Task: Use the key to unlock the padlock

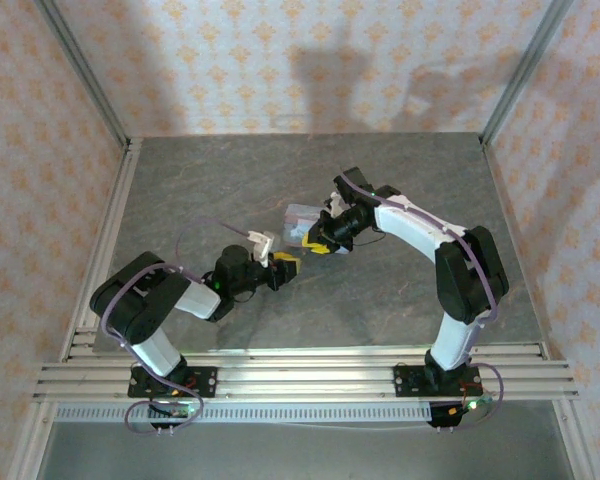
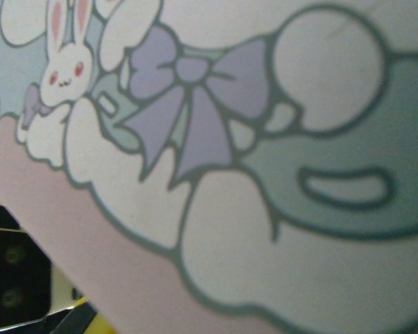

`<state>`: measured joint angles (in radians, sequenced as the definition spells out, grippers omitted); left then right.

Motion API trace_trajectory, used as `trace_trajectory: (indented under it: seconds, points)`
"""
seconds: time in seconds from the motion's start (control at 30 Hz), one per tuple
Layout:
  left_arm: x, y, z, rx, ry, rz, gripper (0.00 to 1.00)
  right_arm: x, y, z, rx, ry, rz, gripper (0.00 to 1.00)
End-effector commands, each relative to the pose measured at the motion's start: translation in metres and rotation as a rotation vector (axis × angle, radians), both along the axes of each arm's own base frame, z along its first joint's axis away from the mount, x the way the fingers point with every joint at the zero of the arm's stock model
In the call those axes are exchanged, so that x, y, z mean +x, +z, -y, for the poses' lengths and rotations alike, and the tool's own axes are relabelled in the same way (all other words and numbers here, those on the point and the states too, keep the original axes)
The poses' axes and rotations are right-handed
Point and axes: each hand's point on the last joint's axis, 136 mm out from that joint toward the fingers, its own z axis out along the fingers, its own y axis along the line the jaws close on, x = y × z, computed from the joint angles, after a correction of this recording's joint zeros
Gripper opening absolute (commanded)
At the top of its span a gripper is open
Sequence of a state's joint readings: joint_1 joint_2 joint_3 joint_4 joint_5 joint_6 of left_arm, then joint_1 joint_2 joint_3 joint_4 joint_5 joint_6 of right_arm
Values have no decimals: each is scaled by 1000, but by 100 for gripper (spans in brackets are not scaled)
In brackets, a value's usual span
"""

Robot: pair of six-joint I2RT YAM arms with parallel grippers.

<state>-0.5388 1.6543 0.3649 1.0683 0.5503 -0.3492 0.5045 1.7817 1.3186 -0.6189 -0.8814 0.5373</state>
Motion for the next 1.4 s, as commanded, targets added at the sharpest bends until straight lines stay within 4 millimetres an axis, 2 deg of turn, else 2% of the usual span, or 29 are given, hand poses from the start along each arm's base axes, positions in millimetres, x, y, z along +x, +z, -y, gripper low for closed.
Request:
trace_trajectory:
  seconds: [0.0, 0.2, 0.47, 0.83, 1.1, 1.27, 1.37]
  points:
    - [-2, 29, 6, -81, -51, 43, 34, 4, 14, -5, 48, 21, 38, 0]
    - [4, 44, 11, -124, -63, 49, 30, 4, 14, -6, 51, 22, 35, 0]
    - [13, 48, 16, -187, -65, 37, 30, 3, 14, -5, 53, 22, 36, 0]
    - [15, 43, 23, -175, -92, 18, 22, 5, 14, -7, 63, 15, 31, 0]
    - [16, 34, 25, -171, -100, -4, 22, 6, 13, -8, 68, 8, 29, 0]
    - [18, 36, 26, -177, -101, 1, 12, 6, 12, -9, 70, 7, 23, 0]
    - [19, 38, 27, -178, -102, 5, 9, 4, 9, -8, 64, 9, 19, 0]
